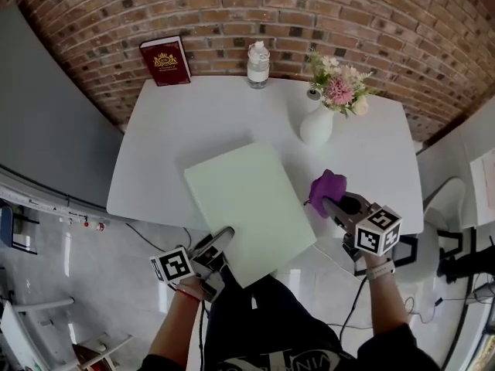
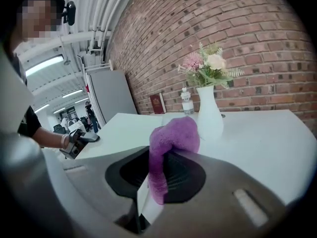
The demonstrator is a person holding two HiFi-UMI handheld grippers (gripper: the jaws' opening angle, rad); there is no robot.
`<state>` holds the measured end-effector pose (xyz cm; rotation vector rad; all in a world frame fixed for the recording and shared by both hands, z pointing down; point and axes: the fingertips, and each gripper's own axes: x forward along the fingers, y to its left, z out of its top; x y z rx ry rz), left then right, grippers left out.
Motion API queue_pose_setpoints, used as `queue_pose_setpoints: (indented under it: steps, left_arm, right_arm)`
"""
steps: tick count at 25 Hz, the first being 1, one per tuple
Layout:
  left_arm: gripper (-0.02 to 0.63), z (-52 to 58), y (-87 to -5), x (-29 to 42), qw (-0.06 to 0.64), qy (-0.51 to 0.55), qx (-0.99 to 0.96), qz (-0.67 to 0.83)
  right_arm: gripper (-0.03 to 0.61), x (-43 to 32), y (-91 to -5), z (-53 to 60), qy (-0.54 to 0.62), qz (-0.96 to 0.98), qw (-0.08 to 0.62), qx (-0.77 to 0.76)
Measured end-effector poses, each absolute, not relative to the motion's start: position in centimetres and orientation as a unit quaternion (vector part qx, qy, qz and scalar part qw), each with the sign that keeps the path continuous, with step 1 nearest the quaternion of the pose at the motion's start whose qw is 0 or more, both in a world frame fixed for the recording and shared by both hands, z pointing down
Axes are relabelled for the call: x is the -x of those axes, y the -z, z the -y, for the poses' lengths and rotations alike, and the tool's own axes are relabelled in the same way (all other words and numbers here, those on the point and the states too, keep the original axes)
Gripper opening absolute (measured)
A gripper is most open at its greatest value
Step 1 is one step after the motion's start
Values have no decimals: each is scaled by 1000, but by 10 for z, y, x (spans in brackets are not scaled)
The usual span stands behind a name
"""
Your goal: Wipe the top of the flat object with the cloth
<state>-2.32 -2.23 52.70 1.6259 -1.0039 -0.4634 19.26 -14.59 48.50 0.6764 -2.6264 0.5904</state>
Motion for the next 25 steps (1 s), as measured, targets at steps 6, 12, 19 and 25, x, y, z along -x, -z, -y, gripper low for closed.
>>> queue_pose_setpoints:
  steps: [6,12,19,25]
  left_arm:
    - [275,48,-472,51,495,108,-743,437]
    - [273,68,-438,90,446,37,-765,463]
    - [273,99,-415,127,395,-57,-793,460]
    - [273,126,-405,155,364,-133,-812,436]
  right_arm:
    - [58,-202,-468,139,-224,931,131,-258]
    - [58,-218,-455,133,-250,919,81,-295]
    - [58,-224,-441,120,-303,883,-7,-360]
    - [58,-186,-455,94,-304,864,28,-399]
